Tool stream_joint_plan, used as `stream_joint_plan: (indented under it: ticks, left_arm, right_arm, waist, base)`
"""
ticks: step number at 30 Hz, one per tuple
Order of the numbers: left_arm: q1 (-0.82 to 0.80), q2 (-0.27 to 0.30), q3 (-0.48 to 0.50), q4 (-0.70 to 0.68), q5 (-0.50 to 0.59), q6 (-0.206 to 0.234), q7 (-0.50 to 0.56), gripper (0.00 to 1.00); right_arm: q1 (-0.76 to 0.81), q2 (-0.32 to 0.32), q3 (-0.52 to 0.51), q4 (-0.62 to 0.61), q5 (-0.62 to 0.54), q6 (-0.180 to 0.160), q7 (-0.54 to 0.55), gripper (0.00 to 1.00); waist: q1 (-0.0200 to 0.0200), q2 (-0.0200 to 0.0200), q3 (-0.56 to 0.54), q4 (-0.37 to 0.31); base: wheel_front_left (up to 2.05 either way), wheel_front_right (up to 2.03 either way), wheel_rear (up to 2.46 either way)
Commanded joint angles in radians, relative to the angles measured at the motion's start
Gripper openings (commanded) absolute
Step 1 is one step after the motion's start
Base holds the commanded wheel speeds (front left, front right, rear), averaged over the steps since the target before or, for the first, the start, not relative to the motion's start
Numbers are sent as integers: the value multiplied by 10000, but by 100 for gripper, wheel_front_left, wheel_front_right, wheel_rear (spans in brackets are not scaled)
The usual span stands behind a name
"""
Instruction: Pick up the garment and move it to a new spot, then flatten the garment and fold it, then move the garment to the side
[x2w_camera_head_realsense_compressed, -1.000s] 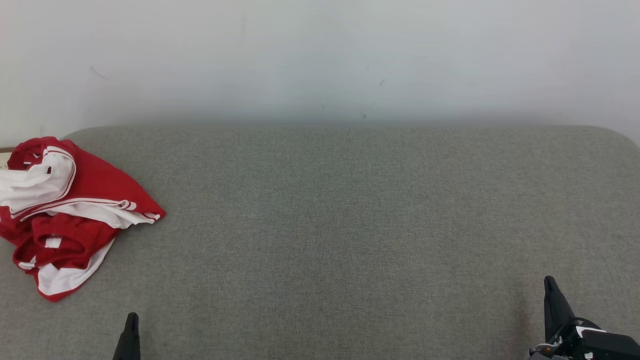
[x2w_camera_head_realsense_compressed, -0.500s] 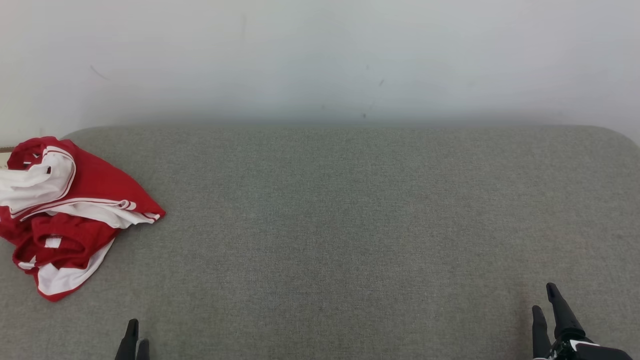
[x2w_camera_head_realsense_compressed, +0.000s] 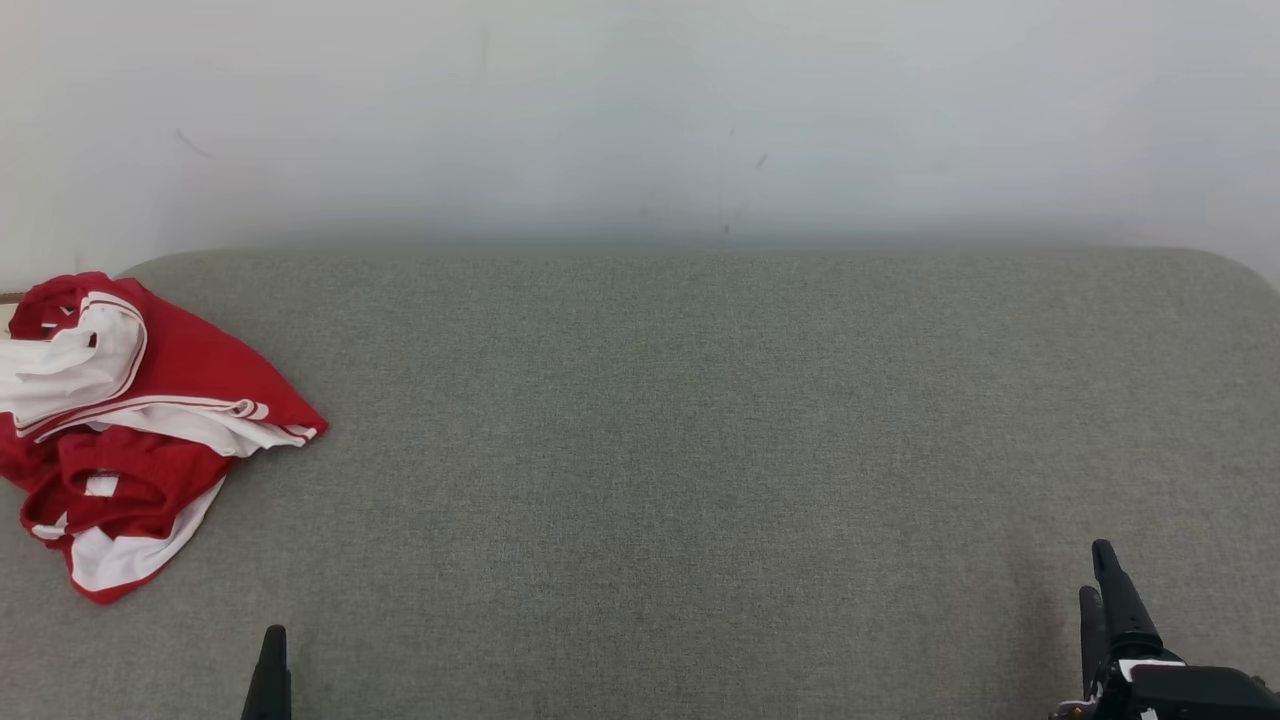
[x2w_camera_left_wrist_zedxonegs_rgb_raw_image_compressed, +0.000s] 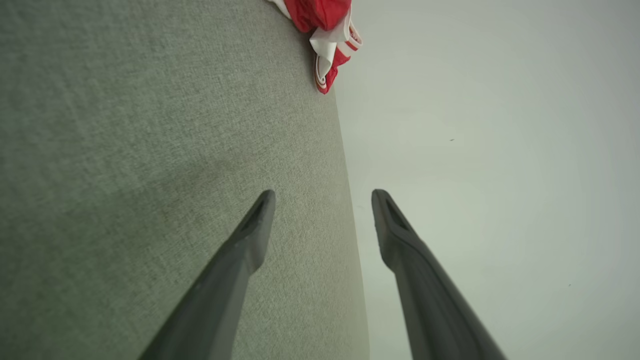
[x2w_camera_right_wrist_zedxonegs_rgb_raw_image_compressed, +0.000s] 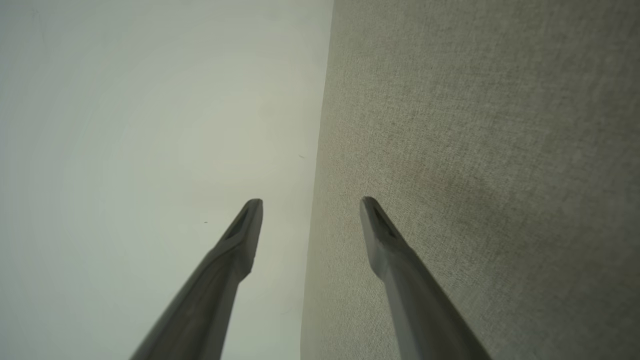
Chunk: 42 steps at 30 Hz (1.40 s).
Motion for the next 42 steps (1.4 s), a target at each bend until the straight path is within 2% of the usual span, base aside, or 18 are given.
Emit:
stream_joint_plan:
  ticks: [1, 11, 24, 42]
  left_arm:
    - [-316, 75, 9, -177, 722, -11, -171, 100]
    - [-363, 85, -264, -255, 2744, 151, -544, 100]
    - [-521, 101, -774, -204, 5431, 577, -1027, 100]
    - [-640, 276, -1199, -265, 8023, 1177, -1601, 100]
  right_arm:
    - [-204, -174, 148, -206, -567, 1, -157, 100]
    - [-250, -375, 678, -281, -2129, 2, -534, 100]
    - [-361, -603, 1368, -252, -4093, 2, -1016, 100]
    - [-363, -904, 2088, -257, -6476, 3, -1591, 100]
  waist:
    - [0, -1, 6, -5]
    - [0, -1, 27, -26]
    - [0, -1, 66, -71]
    - [0, -1, 79, -117]
  base:
    - [0, 0, 0]
    - [0, 0, 0]
    - [0, 0, 0]
    - [0, 0, 0]
